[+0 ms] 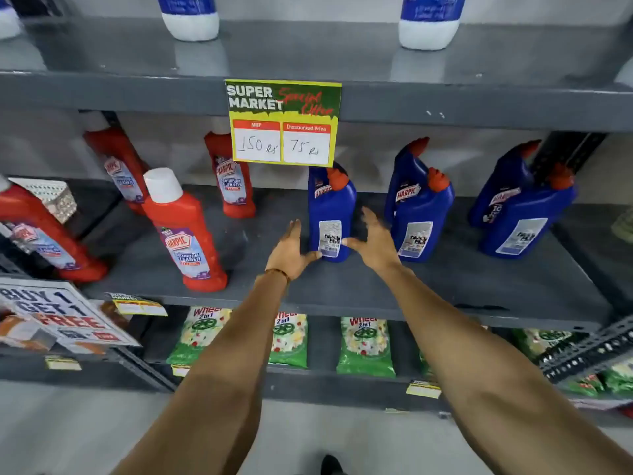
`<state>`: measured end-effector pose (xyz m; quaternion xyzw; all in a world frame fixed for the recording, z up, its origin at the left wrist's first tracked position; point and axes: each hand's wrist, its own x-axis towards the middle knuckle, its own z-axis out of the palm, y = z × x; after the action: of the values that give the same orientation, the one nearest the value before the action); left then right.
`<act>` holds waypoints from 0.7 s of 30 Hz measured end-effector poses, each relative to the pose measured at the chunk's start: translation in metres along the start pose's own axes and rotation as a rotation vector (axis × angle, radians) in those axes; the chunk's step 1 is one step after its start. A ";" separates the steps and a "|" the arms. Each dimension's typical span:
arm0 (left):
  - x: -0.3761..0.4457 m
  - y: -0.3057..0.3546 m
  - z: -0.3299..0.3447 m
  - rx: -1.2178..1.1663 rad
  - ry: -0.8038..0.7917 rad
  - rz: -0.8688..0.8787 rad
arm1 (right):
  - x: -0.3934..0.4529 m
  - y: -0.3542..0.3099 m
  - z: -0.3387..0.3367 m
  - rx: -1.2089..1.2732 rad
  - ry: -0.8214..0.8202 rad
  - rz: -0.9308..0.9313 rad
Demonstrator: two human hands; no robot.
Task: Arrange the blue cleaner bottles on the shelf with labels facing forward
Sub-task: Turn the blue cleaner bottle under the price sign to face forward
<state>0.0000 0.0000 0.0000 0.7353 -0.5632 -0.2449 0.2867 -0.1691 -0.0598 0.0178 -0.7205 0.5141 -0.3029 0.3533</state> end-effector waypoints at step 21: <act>0.037 0.004 -0.012 -0.437 -0.044 -0.009 | 0.021 -0.005 0.001 0.365 -0.158 0.051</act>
<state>0.0141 -0.0350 0.0097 0.6528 -0.4994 -0.3784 0.4259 -0.1598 -0.0786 0.0226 -0.6528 0.4394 -0.3245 0.5249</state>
